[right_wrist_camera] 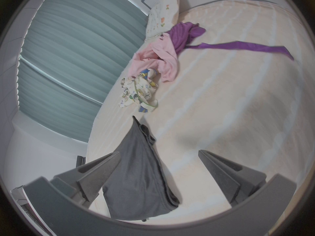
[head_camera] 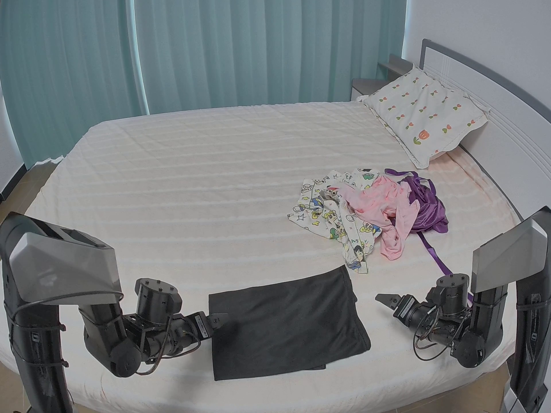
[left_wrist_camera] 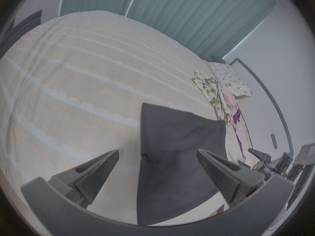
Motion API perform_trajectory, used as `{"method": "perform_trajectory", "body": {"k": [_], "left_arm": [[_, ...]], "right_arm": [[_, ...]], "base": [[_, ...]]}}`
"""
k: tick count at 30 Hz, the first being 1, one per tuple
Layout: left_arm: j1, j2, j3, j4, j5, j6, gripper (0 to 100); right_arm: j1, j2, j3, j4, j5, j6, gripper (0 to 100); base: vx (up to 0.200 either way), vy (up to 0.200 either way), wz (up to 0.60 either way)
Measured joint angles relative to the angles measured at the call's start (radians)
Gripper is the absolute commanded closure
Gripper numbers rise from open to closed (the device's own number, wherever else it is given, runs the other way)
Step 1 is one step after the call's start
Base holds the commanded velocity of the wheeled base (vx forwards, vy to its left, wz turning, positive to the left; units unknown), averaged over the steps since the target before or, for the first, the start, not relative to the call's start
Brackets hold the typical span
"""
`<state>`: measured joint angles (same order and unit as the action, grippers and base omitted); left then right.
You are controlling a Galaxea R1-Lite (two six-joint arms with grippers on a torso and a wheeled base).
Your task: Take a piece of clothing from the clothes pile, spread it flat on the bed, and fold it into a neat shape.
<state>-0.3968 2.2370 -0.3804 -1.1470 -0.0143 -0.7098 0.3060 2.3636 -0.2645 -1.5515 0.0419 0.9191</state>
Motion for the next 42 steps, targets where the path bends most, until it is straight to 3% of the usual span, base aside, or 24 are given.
{"method": "perform_trajectory", "body": {"k": [8, 15, 25, 39, 40, 42], "left_arm": [[-0.057, 0.091, 0.008, -0.084, 0.006, 0.024, 0], [-0.071, 0.13, -0.003, -0.088, 0.009, 0.11, 0], [-0.134, 0.169, -0.066, -0.09, 0.011, 0.112, 0], [-0.15, 0.185, -0.089, -0.095, 0.009, 0.108, 0], [-0.15, 0.186, -0.09, -0.095, 0.009, 0.108, 100], [-0.151, 0.187, -0.091, -0.095, 0.009, 0.108, 100]], "right_arm": [[0.011, 0.039, 0.029, -0.002, 0.02, 0.021, 0], [0.018, 0.049, 0.032, -0.002, 0.02, 0.021, 0], [0.029, 0.054, 0.031, -0.001, 0.019, 0.021, 0], [0.033, 0.057, 0.029, -0.001, 0.014, 0.021, 0], [0.033, 0.057, 0.028, -0.001, 0.014, 0.021, 0], [0.033, 0.057, 0.028, -0.001, 0.014, 0.021, 0]], "base": [[0.0, 0.0, 0.0], [0.0, 0.0, 0.0], [0.0, 0.0, 0.0], [0.0, 0.0, 0.0], [0.0, 0.0, 0.0], [0.0, 0.0, 0.0]]}}
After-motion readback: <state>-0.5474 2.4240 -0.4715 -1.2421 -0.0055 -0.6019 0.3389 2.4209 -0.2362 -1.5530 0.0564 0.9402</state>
